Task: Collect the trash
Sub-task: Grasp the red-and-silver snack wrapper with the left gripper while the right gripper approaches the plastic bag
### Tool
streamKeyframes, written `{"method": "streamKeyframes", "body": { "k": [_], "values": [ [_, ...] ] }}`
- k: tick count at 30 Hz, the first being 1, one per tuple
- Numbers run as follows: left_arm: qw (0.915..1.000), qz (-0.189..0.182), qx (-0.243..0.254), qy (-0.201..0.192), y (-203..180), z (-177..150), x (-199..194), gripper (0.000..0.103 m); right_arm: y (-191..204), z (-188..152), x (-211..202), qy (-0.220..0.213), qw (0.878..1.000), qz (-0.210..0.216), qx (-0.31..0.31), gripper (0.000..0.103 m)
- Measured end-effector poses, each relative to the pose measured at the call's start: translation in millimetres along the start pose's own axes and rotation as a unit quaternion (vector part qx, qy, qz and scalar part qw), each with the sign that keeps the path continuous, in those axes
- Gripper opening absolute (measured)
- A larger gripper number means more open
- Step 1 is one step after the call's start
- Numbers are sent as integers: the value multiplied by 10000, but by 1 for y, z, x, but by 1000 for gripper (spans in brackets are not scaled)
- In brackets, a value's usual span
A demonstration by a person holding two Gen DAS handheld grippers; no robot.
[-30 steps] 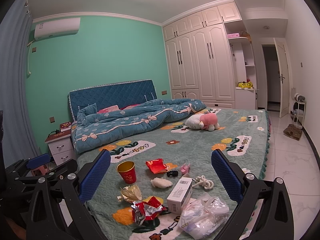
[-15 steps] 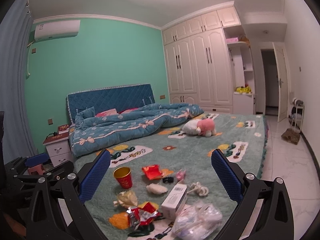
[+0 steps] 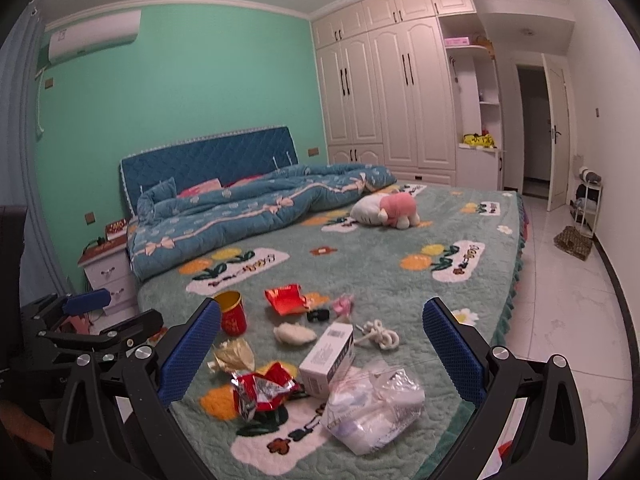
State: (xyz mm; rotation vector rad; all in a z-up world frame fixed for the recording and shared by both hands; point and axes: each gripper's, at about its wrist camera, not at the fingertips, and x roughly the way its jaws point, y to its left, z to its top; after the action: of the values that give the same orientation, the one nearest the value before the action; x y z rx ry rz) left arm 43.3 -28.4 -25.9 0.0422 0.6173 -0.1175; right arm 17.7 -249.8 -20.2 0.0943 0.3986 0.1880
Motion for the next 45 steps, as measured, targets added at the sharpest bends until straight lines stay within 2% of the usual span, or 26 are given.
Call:
{"method": "streamKeyframes", "body": {
  "k": [8,16,19,23,26,35,45],
  "values": [
    [9994,-63,-167,292,7,4,21,97,-2,-5,24,196,9998,61,81,99],
    [9972,-214,-265,659,14,3,51,97,-1,-15,57,683,9965,405,248,99],
    [9959,-319,-145,830,8,0,61,97,-7,-21,65,873,9954,305,242,99],
    [9910,-617,-81,1183,-2,-8,81,97,-16,-32,73,1171,9924,177,330,99],
    [9877,-686,70,1400,-10,-15,93,97,-18,-38,76,1350,9906,-201,101,99],
    [9726,-752,377,2168,-14,-39,139,97,-27,-58,86,1643,9861,-180,153,99],
    [9665,-757,174,2446,-8,-47,172,97,-34,-65,98,1796,9831,-205,289,99]
  ]
}}
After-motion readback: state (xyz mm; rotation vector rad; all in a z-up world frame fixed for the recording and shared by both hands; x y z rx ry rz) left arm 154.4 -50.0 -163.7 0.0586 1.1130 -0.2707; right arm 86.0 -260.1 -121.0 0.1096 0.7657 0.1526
